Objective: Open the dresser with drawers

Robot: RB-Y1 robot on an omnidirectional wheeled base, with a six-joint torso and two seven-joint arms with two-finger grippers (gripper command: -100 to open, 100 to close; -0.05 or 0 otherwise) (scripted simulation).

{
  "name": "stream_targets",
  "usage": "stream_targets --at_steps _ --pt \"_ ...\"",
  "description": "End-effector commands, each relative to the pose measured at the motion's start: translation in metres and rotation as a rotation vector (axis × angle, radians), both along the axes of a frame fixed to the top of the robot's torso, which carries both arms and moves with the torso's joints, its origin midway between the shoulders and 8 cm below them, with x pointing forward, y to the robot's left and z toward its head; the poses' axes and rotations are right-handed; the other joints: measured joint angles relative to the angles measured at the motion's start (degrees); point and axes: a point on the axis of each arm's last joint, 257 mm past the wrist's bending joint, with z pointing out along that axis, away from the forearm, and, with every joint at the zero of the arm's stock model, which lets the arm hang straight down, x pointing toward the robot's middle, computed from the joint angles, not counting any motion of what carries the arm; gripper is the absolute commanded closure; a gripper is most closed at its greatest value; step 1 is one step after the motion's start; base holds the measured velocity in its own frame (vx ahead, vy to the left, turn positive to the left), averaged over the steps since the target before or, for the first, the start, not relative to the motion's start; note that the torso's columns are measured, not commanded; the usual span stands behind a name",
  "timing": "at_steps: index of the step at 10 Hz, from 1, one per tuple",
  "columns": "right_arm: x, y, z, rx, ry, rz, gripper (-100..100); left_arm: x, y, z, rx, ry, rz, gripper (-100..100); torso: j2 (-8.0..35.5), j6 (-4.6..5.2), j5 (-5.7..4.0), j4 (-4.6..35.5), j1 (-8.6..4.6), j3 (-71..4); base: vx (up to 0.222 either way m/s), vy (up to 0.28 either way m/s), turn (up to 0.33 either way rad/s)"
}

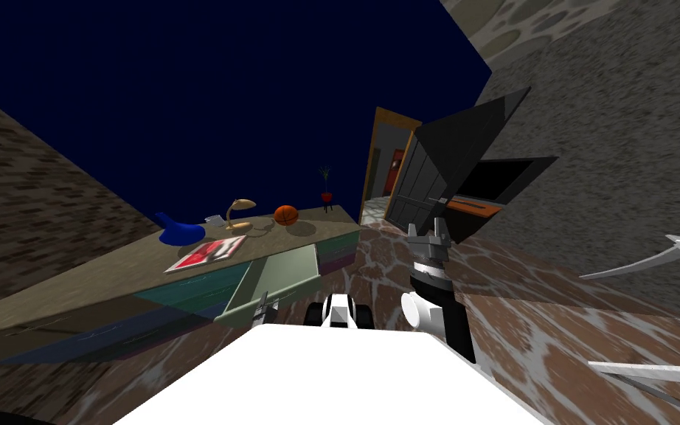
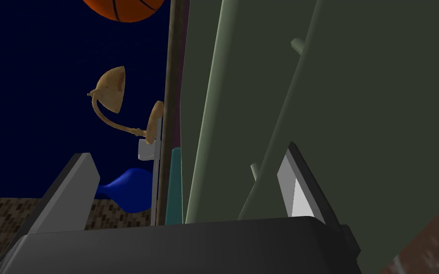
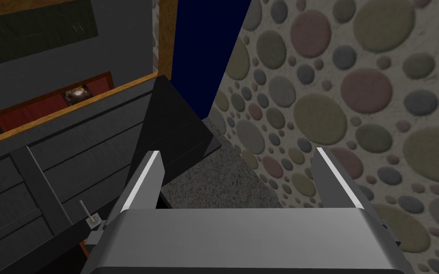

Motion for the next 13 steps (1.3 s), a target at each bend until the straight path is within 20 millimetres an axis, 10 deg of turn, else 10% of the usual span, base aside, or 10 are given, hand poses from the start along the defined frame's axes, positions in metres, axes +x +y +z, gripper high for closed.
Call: stream_targets --at_steps 1,13 --pt "0.000 0.000 0.000 0.000 0.000 0.000 0 -0.017 0.011 0.009 -0.007 0.005 0.013 -100 0.18 0.01 -0.08 0.09 -0.13 0.09 0.056 -0.031 -0.056" --pt "0.000 0.000 0.000 0.000 0.000 0.000 0 -0.045 0.029 0.038 -0.016 -0.002 0.030 -100 0.83 -0.14 -1.27 0.59 -1.21 -0.05 0.021 -0.015 -0.020"
